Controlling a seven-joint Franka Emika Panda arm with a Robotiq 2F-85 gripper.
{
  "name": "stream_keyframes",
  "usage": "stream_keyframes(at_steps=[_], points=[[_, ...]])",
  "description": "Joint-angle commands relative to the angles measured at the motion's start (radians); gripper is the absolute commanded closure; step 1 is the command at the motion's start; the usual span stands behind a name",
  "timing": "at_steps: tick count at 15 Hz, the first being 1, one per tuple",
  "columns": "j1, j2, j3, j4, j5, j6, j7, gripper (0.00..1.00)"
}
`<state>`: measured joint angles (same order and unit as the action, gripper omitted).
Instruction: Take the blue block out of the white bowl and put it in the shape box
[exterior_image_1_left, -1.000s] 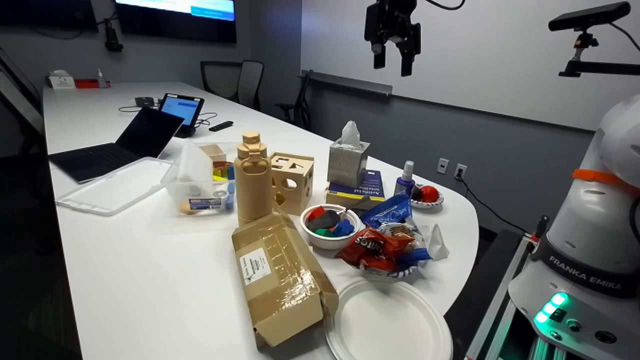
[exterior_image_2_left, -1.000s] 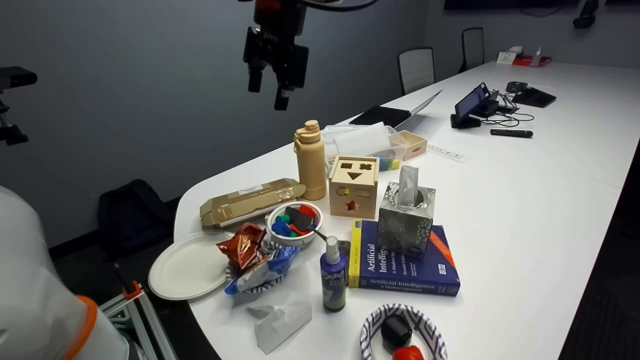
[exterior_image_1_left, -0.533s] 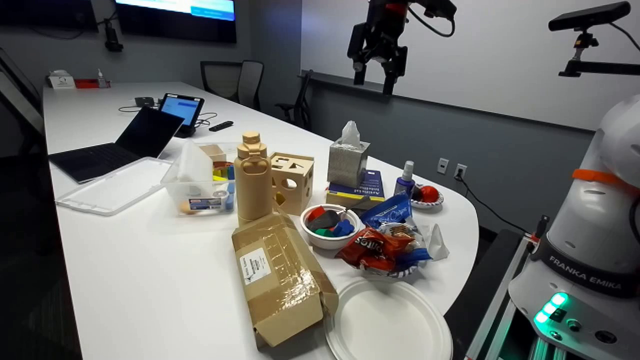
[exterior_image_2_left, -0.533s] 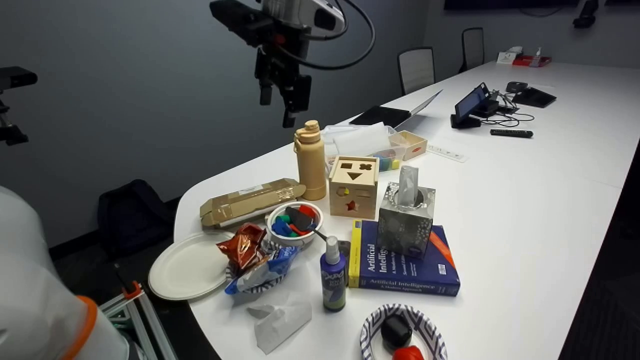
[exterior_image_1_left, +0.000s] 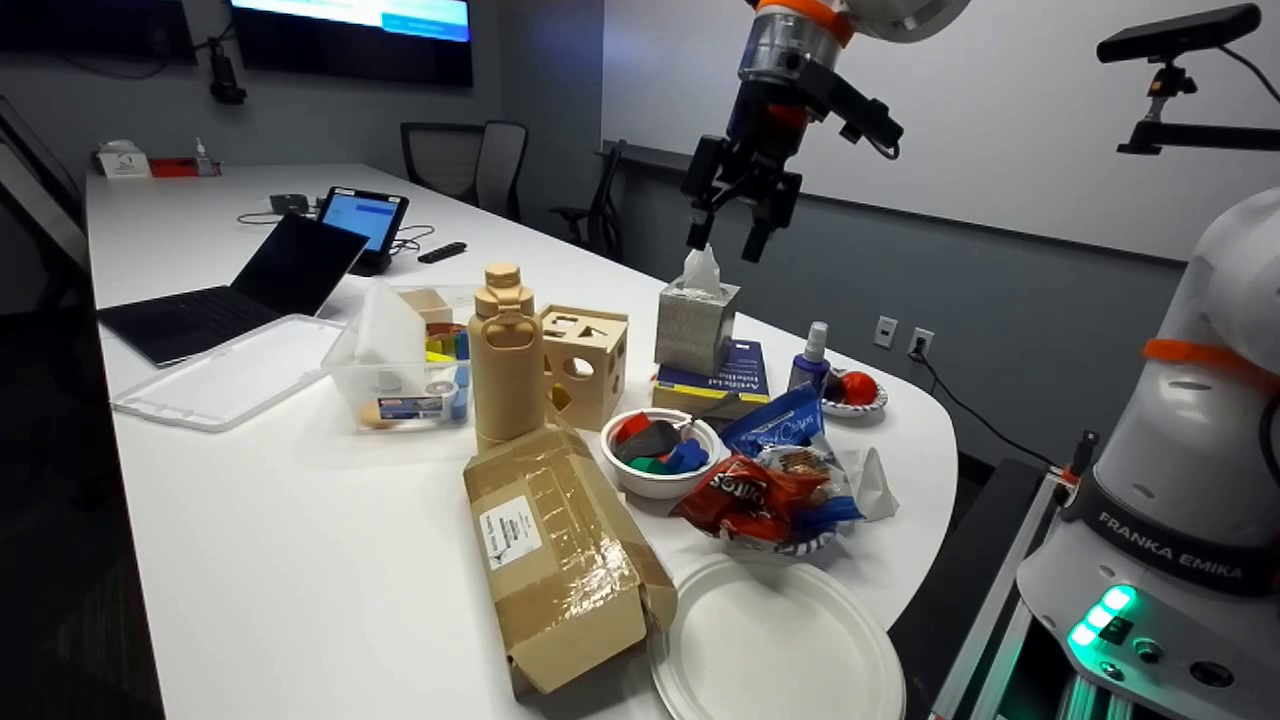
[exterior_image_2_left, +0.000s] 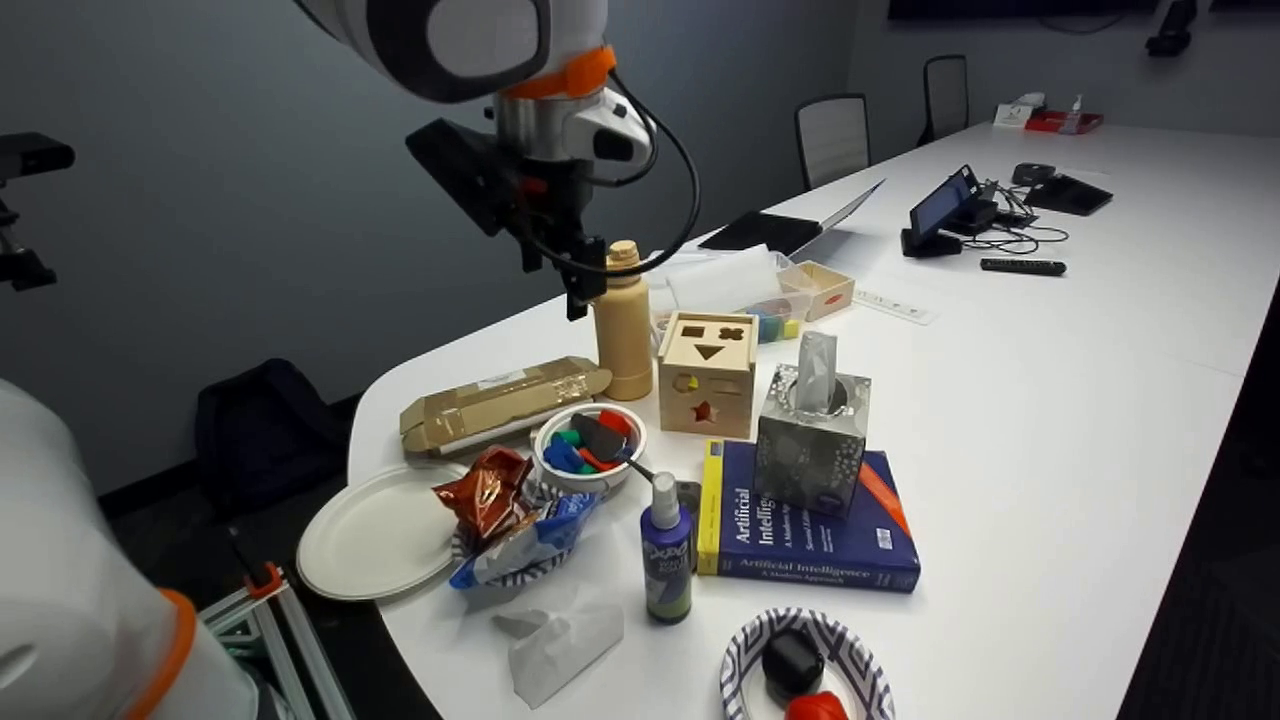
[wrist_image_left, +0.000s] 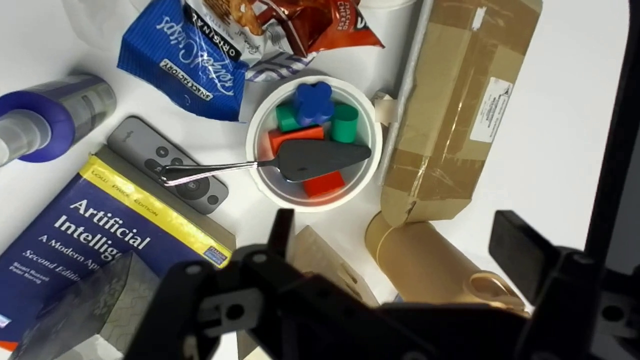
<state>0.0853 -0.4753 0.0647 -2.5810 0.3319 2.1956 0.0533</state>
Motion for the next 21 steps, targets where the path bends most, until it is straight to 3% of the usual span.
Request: stream_keyframes(at_steps=[1,5,6,12,21], points=[[0.043,-0.070,0.025,-0.139,0.011,0.124,-0.023,0.00],[0.091,-0.044,0.050,-0.237,0.013,0.301,-0.012,0.00],[0.094,0.025,0.056,-0.177,-0.002,0.333,-0.002,0.00],[0.128,0.151,0.059,-0.193,-0.003,0.587,0.004,0.00],[0.106,0.294,0.089,-0.192,-0.075,0.626,0.091,0.00]])
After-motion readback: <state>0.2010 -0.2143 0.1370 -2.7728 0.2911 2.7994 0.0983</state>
